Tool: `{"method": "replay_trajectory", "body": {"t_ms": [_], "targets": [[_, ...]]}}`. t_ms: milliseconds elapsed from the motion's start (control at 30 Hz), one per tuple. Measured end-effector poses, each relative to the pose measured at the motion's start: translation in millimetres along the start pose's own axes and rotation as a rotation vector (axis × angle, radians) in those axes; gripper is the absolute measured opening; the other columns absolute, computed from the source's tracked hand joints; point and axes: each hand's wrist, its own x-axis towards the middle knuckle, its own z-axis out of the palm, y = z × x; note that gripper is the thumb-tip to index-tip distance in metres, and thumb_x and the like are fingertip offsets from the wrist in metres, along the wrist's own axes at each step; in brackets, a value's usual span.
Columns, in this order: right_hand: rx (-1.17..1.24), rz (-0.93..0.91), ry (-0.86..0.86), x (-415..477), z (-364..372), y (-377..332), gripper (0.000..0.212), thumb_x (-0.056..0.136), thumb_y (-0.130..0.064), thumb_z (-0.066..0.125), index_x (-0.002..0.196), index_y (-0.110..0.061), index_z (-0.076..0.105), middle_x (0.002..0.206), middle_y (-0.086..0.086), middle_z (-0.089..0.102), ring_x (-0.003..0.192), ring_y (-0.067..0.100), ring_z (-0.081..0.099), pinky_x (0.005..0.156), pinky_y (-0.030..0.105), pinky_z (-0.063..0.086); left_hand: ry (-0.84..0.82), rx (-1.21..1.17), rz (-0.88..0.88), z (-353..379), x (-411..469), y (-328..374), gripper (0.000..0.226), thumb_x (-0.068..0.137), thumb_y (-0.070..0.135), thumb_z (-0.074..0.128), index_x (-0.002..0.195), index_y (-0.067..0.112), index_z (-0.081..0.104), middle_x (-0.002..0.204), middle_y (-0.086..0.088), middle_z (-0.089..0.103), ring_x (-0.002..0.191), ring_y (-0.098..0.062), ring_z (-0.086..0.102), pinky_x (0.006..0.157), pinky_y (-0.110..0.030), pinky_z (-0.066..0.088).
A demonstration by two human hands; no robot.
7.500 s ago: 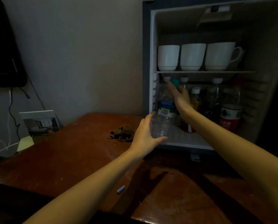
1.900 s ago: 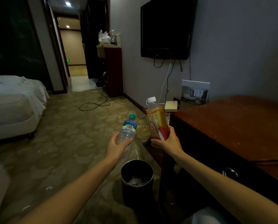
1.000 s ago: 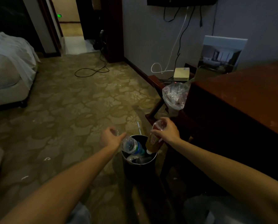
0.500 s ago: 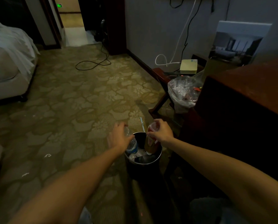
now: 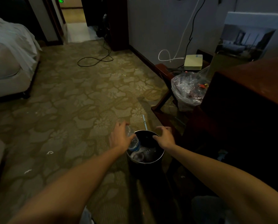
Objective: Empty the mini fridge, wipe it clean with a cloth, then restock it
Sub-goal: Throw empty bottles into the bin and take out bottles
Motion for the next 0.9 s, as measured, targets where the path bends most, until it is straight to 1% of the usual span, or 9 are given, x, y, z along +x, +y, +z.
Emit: {"method": "replay_trajectory", "body": {"t_ms": [67,133,267,367,433,500,600,733,900], "targets": [[0.007,0.028,-0.011,-1.1,-2.6,5.3,0.041,0.092,-0.015,0.063,0.131,-0.012,0.053,0.140,0.008,0.032,0.124,0.022,0.047,0.100,0.024,0.036,-0.028,-0.020,0.003,5.3,-3.0,0.0,0.053,0.081,0.027,0.076,0.128,0.020,0.053,0.129,-0.004,0.049,0.114,-0.024,0.053,0.093,-0.038,0.048],[0.021,0.047,-0.013,0.0,-5.1,12.3,0.034,0.093,-0.011,0.061,0.127,-0.010,0.056,0.139,0.007,0.033,0.121,0.022,0.049,0.102,0.028,0.041,-0.060,-0.022,0.013,11.7,-6.8,-2.3,0.052,0.081,0.026,0.076,0.127,0.020,0.054,0.126,-0.005,0.049,0.114,-0.025,0.052,0.094,-0.040,0.048],[0.013,0.067,-0.067,-0.7,-11.5,21.7,0.027,0.096,-0.010,0.055,0.123,-0.009,0.055,0.118,0.001,0.038,0.115,0.026,0.054,0.093,0.034,0.050,-0.091,-0.047,-0.002,22.4,-10.0,-6.1,0.048,0.080,0.025,0.077,0.122,0.019,0.055,0.125,-0.005,0.049,0.114,-0.025,0.051,0.094,-0.038,0.047],[-0.017,0.063,0.006,2.4,-13.3,26.0,0.021,0.089,-0.017,0.065,0.111,-0.016,0.064,0.132,0.009,0.048,0.121,0.027,0.052,0.098,0.038,0.048,-0.062,-0.130,-0.012,26.5,-6.8,3.3,0.052,0.081,0.024,0.076,0.126,0.015,0.052,0.129,-0.007,0.047,0.114,-0.024,0.050,0.091,-0.033,0.046],[-0.012,0.063,0.010,2.8,-14.9,29.2,0.021,0.086,-0.019,0.068,0.107,-0.017,0.066,0.134,0.011,0.051,0.122,0.027,0.052,0.100,0.036,0.045,-0.011,-0.188,-0.019,28.9,-5.1,15.0,0.059,0.083,0.023,0.074,0.135,0.014,0.048,0.134,-0.007,0.045,0.117,-0.023,0.049,0.090,-0.024,0.039],[0.006,0.068,0.001,3.4,-18.1,30.8,0.021,0.087,-0.019,0.067,0.108,-0.016,0.066,0.133,0.011,0.051,0.122,0.026,0.051,0.100,0.034,0.044,0.028,-0.207,-0.037,31.8,-4.1,23.3,0.069,0.086,0.019,0.072,0.145,0.014,0.039,0.140,-0.007,0.041,0.123,-0.023,0.046,0.091,-0.019,0.032],[0.021,0.091,-0.016,3.2,-21.8,33.3,0.022,0.090,-0.019,0.065,0.112,-0.014,0.065,0.133,0.010,0.048,0.121,0.026,0.050,0.099,0.036,0.044,-0.021,-0.108,-0.014,33.5,-7.2,20.2,0.070,0.088,0.014,0.067,0.149,0.016,0.033,0.144,-0.008,0.038,0.125,-0.023,0.046,0.090,-0.021,0.035],[0.049,0.099,-0.029,-0.8,-22.6,35.8,0.025,0.092,-0.017,0.062,0.117,-0.012,0.062,0.128,0.007,0.054,0.116,0.023,0.053,0.095,0.034,0.047,-0.091,-0.032,-0.034,25.4,-9.0,6.4,0.066,0.083,0.007,0.067,0.143,0.013,0.041,0.141,-0.013,0.043,0.125,-0.028,0.047,0.101,-0.031,0.039],[0.068,0.095,-0.072,-10.4,-23.4,32.1,0.028,0.093,-0.014,0.060,0.120,-0.010,0.060,0.125,0.008,0.058,0.113,0.022,0.056,0.093,0.033,0.047,-0.148,0.024,-0.008,15.0,-12.9,3.5,0.063,0.082,0.006,0.067,0.140,0.013,0.045,0.140,-0.012,0.045,0.125,-0.027,0.048,0.099,-0.031,0.041]]}}
